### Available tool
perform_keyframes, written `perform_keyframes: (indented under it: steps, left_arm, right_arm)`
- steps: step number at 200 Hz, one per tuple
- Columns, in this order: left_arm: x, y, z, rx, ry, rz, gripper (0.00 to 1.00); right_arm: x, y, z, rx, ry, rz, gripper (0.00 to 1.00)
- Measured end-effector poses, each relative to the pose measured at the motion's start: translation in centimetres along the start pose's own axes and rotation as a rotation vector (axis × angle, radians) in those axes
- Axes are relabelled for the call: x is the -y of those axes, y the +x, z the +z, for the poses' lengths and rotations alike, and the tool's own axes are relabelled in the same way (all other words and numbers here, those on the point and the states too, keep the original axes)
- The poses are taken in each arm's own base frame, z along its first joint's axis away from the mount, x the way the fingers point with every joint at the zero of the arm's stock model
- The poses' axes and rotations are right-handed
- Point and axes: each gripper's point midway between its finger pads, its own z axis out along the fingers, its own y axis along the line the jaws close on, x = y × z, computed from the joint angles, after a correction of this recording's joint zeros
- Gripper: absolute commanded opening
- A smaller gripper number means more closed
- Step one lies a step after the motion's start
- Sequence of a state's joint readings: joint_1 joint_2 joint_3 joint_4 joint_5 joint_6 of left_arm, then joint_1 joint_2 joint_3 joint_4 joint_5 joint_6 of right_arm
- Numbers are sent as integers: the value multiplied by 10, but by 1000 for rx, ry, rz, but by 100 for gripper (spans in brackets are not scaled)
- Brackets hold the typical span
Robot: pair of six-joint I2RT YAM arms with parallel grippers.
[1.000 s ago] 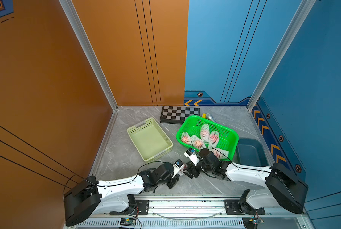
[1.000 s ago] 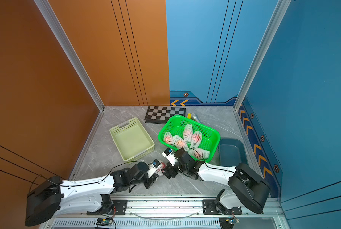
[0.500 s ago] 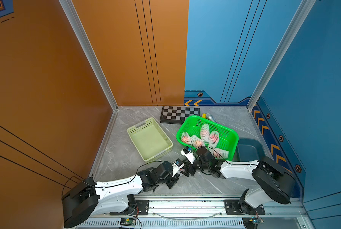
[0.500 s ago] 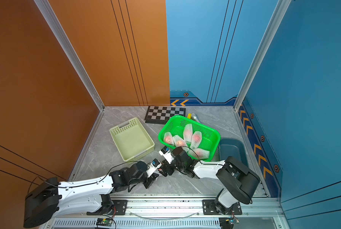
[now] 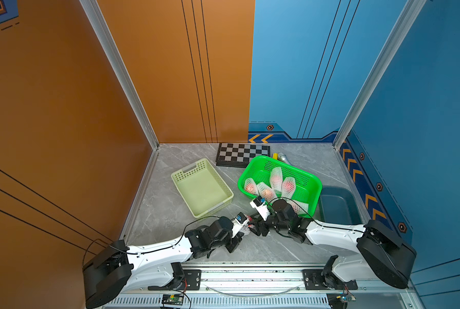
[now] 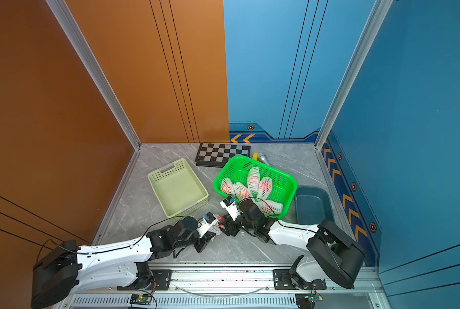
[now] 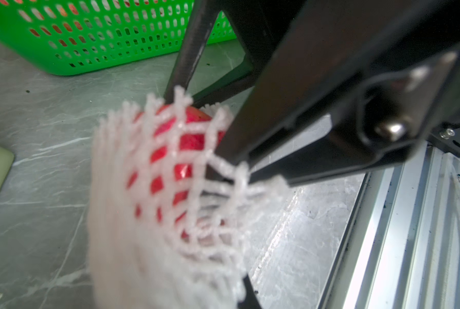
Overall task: Remove foam nets from apples
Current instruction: Remove the foam net from the apple.
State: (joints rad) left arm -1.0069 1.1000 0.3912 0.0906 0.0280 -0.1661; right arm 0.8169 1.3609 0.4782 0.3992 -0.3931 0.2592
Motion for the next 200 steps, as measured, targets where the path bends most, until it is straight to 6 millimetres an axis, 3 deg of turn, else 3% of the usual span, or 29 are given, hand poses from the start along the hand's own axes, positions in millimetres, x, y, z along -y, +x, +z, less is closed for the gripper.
perform_keyframes:
  steps: [76,122,168,200]
  left_arm:
    - [1,4,2,-16,8,-1,0]
    - [2,15,9,-64,15,-3,0]
    - [-6,12,8,-65,-31,-1,0]
    - [-15,5,5,-66,-92,0,0]
  right_arm:
    - [23,14,-41,45,164,49,67]
    - [27,24,-40,19,179,73,68]
    - [33,39,-34,-32,194,90,68]
    - [41,60,-26,-105,214,121,72]
